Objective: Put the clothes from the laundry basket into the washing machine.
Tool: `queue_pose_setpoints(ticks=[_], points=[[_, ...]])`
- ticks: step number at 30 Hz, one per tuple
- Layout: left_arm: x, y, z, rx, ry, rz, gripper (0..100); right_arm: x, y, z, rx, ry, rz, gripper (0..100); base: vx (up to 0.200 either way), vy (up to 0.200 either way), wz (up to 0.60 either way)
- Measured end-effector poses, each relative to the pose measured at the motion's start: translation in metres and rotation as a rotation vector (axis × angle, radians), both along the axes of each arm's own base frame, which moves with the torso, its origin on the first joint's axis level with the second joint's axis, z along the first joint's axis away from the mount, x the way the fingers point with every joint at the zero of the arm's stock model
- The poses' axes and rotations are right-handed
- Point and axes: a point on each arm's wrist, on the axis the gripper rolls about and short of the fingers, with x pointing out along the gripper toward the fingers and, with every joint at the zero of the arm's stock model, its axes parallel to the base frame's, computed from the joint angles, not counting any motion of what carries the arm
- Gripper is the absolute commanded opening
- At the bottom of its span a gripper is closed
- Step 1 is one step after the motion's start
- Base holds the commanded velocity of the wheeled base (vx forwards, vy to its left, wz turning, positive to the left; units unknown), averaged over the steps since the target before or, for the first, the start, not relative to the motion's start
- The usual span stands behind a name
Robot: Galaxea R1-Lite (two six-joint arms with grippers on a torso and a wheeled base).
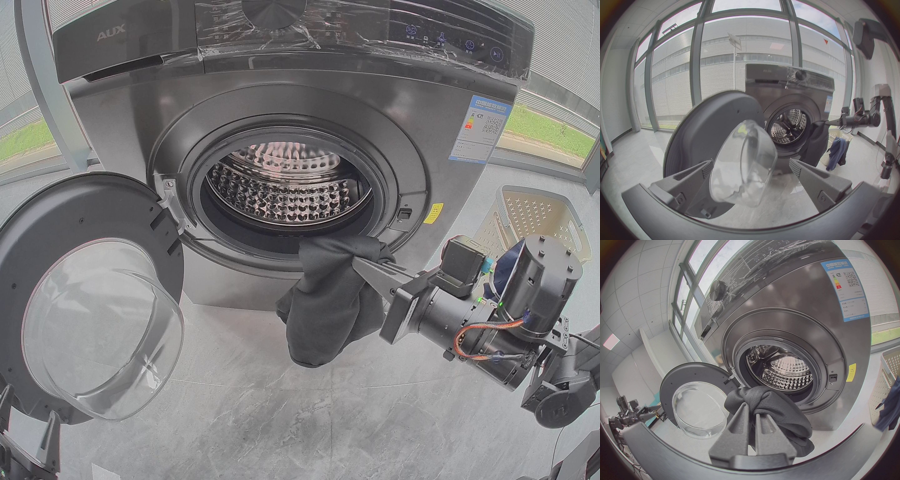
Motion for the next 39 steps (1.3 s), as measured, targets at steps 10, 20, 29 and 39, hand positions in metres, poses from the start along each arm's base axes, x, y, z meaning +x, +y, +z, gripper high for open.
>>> queue_pose_setpoints(ticks=[10, 20, 29, 39], points=[[0.021, -0.003, 0.029, -0.041, 0.124, -0.286, 100, 0.006, 0.018, 0.004, 0.070, -0.059, 0.006, 0, 0.000, 0.000, 0.00], [0.079, -0.020, 0.058, -0.042, 0.255, -0.487, 100, 0.013, 0.027, 0.006, 0.107, -0.077, -0.002, 0, 0.000, 0.000, 0.00], [0.126, -0.052, 0.061, -0.029, 0.355, -0.641, 100, 0.020, 0.029, 0.019, 0.183, -0.087, -0.052, 0, 0.000, 0.000, 0.00], [0.164, -0.080, 0.052, -0.020, 0.387, -0.698, 100, 0.021, 0.028, 0.017, 0.180, -0.079, -0.064, 0, 0.000, 0.000, 0.00]])
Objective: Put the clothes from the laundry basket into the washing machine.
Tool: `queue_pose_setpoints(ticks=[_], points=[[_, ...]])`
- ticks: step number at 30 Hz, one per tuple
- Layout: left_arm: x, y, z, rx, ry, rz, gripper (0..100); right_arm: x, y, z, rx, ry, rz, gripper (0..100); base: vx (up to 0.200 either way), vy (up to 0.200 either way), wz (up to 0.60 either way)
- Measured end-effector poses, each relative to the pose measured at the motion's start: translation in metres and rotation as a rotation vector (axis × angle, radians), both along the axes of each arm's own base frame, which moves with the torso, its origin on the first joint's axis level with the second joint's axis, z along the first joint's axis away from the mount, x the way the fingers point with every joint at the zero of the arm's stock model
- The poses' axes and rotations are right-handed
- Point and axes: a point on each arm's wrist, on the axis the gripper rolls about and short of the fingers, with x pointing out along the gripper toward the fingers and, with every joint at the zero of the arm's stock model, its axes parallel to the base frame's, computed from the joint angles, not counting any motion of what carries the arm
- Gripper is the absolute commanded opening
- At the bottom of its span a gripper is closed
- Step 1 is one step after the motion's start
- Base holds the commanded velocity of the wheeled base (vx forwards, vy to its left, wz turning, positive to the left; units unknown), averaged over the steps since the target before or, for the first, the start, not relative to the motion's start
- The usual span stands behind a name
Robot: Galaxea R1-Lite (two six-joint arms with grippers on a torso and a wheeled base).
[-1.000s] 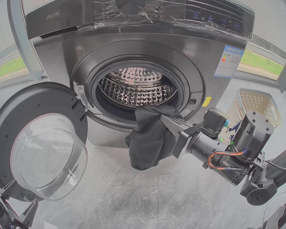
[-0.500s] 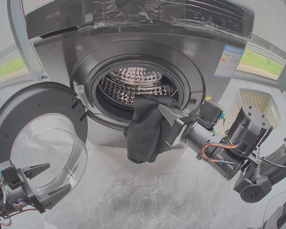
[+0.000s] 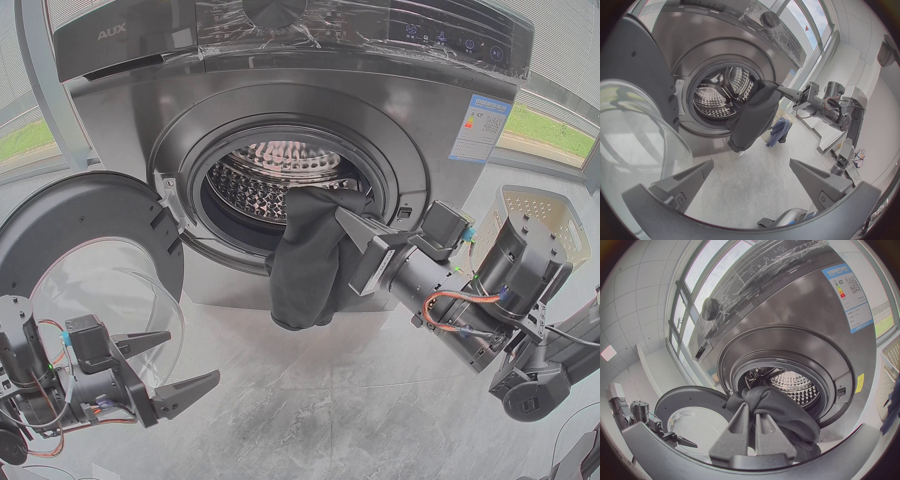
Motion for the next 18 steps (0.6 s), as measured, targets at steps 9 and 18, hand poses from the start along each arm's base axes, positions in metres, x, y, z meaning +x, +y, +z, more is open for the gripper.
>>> queue_pose_setpoints(ticks=[9, 18], points=[[0.024, -0.025, -0.018, 0.016, 0.034, -0.052, 100, 0.000, 0.000, -0.004, -0.010, 0.010, -0.001, 0, 0.000, 0.000, 0.00], [0.050, -0.046, -0.034, -0.003, 0.041, -0.067, 100, -0.002, 0.003, -0.004, -0.007, 0.007, 0.011, 0, 0.000, 0.000, 0.00]])
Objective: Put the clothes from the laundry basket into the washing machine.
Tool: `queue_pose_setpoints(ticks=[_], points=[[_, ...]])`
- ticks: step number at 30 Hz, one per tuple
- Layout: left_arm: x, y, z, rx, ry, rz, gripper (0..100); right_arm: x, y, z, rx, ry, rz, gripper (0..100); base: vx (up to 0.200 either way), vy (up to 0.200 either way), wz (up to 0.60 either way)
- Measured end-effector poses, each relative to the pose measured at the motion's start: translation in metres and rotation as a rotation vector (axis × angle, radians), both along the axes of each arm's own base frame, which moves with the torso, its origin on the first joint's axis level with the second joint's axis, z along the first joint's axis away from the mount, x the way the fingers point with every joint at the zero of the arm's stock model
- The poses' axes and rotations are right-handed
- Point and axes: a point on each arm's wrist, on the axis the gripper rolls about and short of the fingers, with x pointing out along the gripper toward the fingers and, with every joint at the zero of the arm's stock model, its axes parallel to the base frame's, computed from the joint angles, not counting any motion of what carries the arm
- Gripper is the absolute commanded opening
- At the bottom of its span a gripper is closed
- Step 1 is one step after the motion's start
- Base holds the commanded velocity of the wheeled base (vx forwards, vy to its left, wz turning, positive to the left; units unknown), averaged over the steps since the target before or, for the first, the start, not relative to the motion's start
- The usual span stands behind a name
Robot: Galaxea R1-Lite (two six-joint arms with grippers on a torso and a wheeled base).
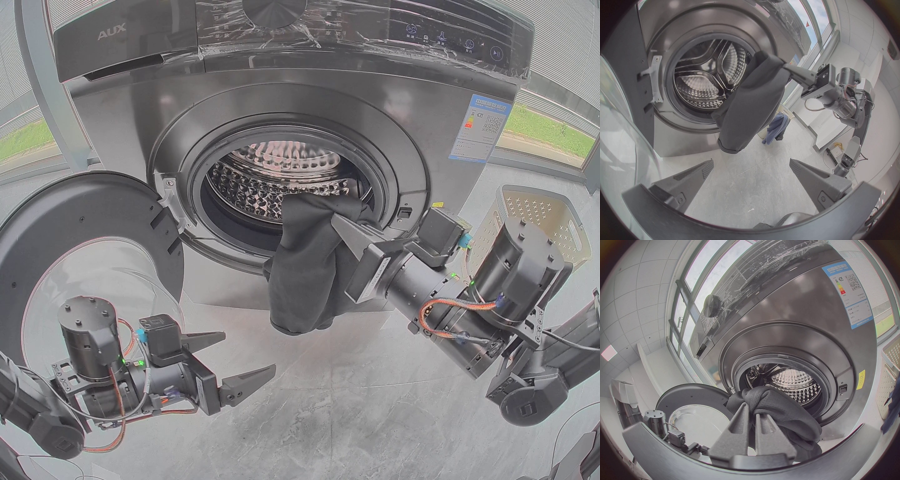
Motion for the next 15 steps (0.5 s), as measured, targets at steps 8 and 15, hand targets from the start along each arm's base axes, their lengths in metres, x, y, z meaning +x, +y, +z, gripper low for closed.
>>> queue_pose_setpoints(ticks=[8, 15], points=[[0.023, -0.015, -0.011, -0.026, 0.051, 0.006, 100, -0.002, 0.001, 0.000, 0.002, -0.002, 0.008, 0, 0.000, 0.000, 0.00], [0.043, -0.028, -0.023, -0.054, 0.042, 0.011, 100, -0.004, 0.002, 0.001, 0.002, -0.002, 0.015, 0, 0.000, 0.000, 0.00]])
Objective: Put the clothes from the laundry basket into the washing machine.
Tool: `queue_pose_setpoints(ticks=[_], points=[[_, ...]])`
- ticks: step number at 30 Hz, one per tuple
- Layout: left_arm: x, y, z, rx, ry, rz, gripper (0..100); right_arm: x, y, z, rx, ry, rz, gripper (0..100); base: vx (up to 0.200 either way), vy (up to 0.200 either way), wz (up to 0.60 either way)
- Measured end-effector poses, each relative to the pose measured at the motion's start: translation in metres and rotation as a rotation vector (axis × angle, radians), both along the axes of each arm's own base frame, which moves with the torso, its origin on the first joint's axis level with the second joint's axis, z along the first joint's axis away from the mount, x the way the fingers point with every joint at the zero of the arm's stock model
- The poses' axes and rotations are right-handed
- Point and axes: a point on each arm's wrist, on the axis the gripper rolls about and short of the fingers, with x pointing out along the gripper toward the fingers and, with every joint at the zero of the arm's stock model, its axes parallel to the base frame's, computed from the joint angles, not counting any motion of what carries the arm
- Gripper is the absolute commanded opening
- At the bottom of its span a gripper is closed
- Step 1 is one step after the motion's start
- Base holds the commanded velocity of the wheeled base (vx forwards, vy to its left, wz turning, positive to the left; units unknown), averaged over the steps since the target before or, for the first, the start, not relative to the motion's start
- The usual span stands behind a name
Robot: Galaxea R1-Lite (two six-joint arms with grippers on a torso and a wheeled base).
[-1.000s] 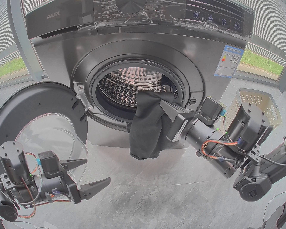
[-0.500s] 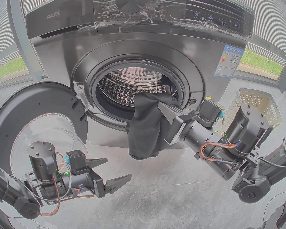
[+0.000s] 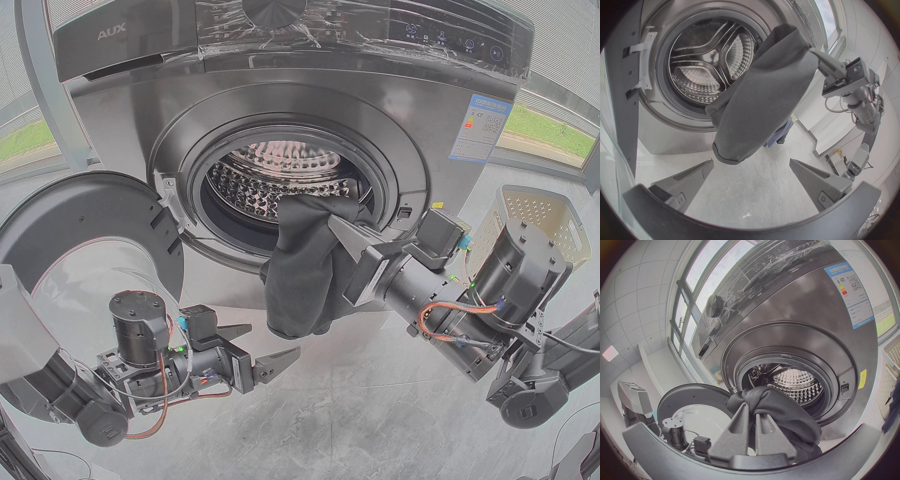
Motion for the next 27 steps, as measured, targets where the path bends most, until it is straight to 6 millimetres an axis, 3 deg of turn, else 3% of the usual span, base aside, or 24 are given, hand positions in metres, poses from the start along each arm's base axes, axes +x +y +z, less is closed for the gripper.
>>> queue_pose_setpoints(ticks=[13, 21, 27], points=[[0.041, -0.017, -0.030, -0.013, -0.019, 0.033, 100, -0.006, 0.000, 0.001, 0.010, -0.009, 0.015, 0, 0.000, 0.000, 0.00], [0.065, -0.024, -0.040, -0.041, -0.068, 0.059, 100, -0.010, -0.001, 0.002, 0.010, -0.009, 0.025, 0, 0.000, 0.000, 0.00], [0.071, -0.029, -0.041, -0.062, -0.109, 0.059, 100, -0.012, -0.003, 0.002, 0.008, -0.008, 0.028, 0, 0.000, 0.000, 0.00]])
